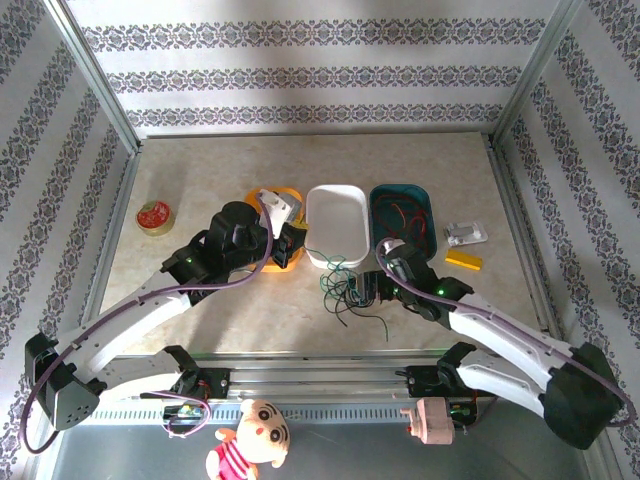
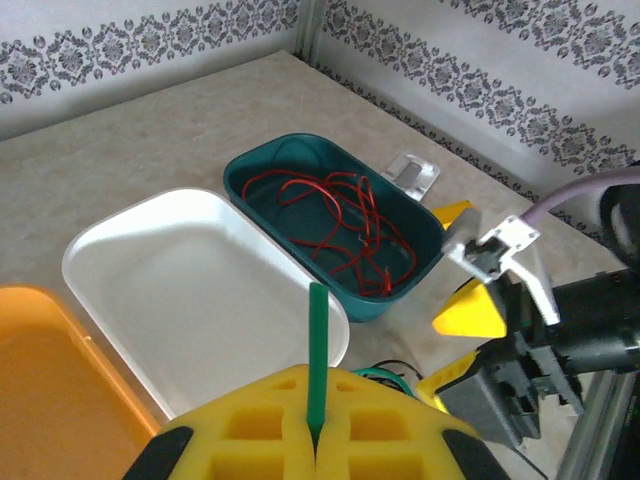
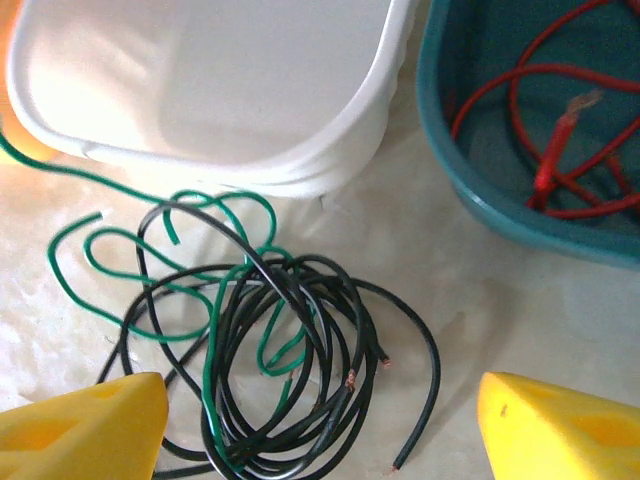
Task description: Untangle the cables
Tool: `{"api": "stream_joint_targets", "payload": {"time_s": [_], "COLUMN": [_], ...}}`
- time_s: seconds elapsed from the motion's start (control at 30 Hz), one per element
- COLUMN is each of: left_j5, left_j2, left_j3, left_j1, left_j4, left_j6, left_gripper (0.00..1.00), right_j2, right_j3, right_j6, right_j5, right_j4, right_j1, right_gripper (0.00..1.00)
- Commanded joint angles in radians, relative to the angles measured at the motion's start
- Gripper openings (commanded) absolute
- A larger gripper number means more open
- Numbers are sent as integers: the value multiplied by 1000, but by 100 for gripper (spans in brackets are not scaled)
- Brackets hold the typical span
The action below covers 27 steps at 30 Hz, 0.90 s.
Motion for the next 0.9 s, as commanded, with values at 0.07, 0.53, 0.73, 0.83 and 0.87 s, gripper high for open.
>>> {"api": "stream_joint_targets", "payload": {"time_s": [0.07,0.53,0.73,0.83,0.87], "left_j5": [-42,-79,-193,-330,-378], "left_j2": [-16,-31,-69,-112,-127], "left_j3": [-27,-24,-6,-3,-3], "left_j1": [-17,-40,-65,-101,-114], "left_j4": [21,39,35,59,70], "left_j6": [-20,-14,33,102,130], "left_gripper": [0,0,0,0,0], "right_j2": [-2,422,560,592,595], "right_j3": [-17,174,237,242,239], "right_j6": [-36,-83,-44,-24,-21], "right_j5": [-14,-73,-7,12,13], "right_j4": [48,43,-4,-17,-17], "right_j1": [6,32,35,34,33], "right_gripper": [81,82,81,81,81]}}
